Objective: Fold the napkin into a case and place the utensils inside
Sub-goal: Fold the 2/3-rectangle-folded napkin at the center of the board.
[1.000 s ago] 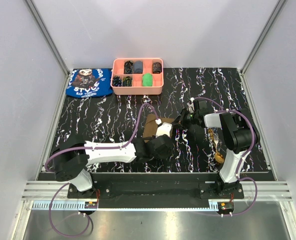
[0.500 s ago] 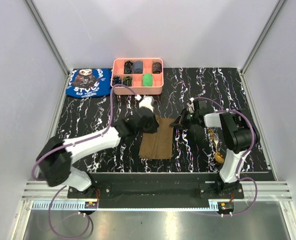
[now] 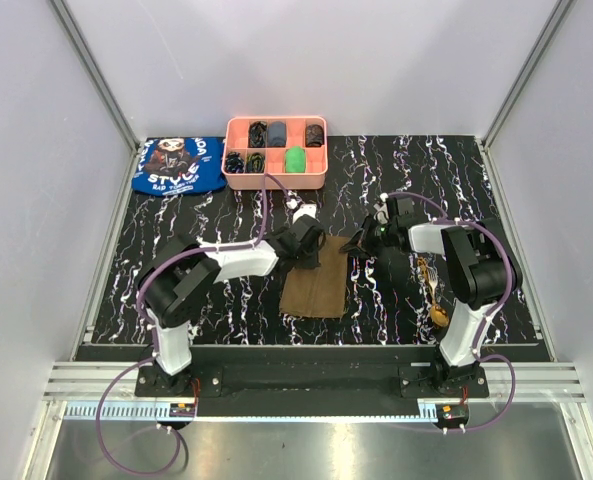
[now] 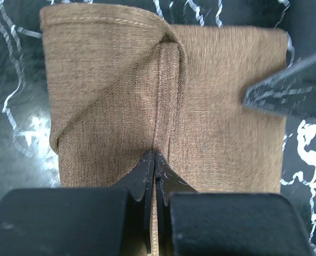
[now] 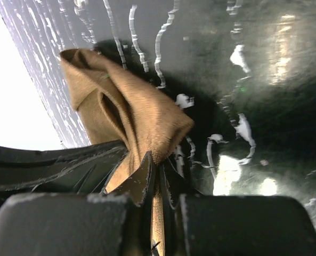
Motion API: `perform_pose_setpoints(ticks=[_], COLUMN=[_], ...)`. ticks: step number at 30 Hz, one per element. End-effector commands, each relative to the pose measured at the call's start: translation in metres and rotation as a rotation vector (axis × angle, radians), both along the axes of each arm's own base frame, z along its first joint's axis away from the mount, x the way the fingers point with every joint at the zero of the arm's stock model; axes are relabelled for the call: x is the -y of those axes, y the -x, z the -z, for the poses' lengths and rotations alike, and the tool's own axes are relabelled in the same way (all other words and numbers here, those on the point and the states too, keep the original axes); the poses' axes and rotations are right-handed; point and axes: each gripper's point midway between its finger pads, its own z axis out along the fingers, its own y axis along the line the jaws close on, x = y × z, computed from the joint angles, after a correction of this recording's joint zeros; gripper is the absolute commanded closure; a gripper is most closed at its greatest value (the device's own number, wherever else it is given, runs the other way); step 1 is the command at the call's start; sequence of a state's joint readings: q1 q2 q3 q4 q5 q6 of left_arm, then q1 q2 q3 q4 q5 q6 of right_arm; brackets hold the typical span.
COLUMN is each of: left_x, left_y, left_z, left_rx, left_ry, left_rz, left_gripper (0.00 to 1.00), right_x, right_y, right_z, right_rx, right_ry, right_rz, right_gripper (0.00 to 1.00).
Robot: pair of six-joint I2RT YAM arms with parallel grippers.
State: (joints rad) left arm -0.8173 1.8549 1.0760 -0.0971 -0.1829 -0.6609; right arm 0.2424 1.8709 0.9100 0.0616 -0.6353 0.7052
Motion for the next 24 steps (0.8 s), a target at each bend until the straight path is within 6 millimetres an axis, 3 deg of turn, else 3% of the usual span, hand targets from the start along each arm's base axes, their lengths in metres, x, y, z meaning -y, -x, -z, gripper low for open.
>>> perform_pose_setpoints(ticks=[1,7,10,19,24], left_x=[0.02,0.023,0.024,0.021,0.018], left_y=[-0.013,-0.004,-0.003,0.003,0.011], left_z=[-0.001,0.009,0.009,-0.01,-0.043], left_rx=[0.02,-0.003,0.0,0.033,0.041], left_ry=[0.079,0.122,0.132,0.158,0.198], left_rz=[-0.001,-0.002,0.002,0.036,0.047], left_gripper=[0.99,1.0,1.0,0.99,0.91], right_x=[-0.02,-0.058,-0.071,-0.064,-0.058], right_y=[-0.011,-0.006,-0.008,-0.021,-0.02], right_z=[-0.044,-0.061,-0.057,-0.047,-0.041], right_rx=[0.1,0.076,0.041,-0.017,-0.052], right_ry=[-0.027,-0.064,-0.086,-0.155,-0.142], right_rz=[-0.021,-0.011,0.043,0.267,0.328], right_gripper=[1.0,1.0,1.0,1.0,1.0])
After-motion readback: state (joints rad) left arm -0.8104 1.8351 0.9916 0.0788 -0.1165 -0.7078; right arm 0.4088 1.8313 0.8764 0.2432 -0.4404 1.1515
